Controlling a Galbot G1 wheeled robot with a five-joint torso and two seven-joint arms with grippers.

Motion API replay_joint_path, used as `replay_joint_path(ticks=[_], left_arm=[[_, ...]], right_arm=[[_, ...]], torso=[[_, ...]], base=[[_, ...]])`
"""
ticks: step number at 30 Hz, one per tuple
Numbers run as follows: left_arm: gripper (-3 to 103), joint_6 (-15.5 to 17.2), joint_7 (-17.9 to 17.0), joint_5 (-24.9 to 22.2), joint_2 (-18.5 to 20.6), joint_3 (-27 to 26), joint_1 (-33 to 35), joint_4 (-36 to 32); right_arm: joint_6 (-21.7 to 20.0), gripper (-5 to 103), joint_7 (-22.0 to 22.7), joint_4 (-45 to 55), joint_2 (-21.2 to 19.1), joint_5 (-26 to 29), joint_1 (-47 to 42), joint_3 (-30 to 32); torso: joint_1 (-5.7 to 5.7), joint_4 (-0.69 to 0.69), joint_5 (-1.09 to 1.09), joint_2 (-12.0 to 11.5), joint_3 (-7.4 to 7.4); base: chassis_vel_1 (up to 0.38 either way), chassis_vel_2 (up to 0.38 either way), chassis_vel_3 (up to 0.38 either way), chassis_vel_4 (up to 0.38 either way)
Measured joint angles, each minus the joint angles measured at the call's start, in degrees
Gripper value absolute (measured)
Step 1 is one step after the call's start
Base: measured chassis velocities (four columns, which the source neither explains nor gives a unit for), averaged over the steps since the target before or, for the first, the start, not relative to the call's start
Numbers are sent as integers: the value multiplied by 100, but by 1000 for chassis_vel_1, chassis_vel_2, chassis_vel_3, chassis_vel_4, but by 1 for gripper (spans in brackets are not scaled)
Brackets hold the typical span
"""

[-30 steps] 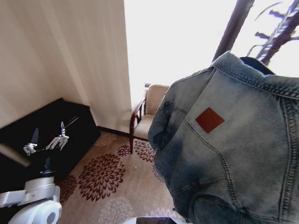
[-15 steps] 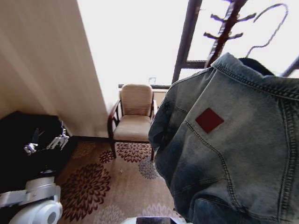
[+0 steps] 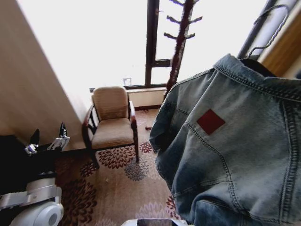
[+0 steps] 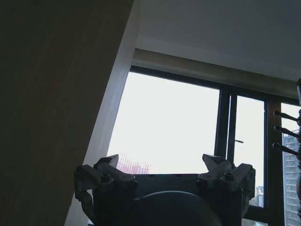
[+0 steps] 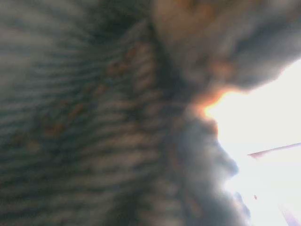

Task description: Pick up the clothes from the bed and hang them on the clothes hanger.

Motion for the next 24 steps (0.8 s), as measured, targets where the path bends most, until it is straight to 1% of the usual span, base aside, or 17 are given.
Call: replay_joint_path(ticks=[5,11,16,24], left_arm=[[100,-54,36,-14,0,27,-3,0],[100,-105,50,-51,1,43,-17,0],[100,-130,58,-50,13,29,-15,0],[100,-146,70,-44,25,5,-3,0]], right_arm=[[0,22,0,-2,10,-9,-8,0],[0,22,0,-3,20,-23,-24,-6],[0,22,10,5,24,-23,-37,-12],[-19,22,47,32,14,-17,-38,-7]], torso=[[0,1,0,0,0],[0,-2,0,0,0],[1,4,1,0,0],[1,1,0,0,0]], base=[[-126,-114,-122,-124],[-102,-98,-90,-94],[-8,-10,-9,-5],[0,0,0,0]])
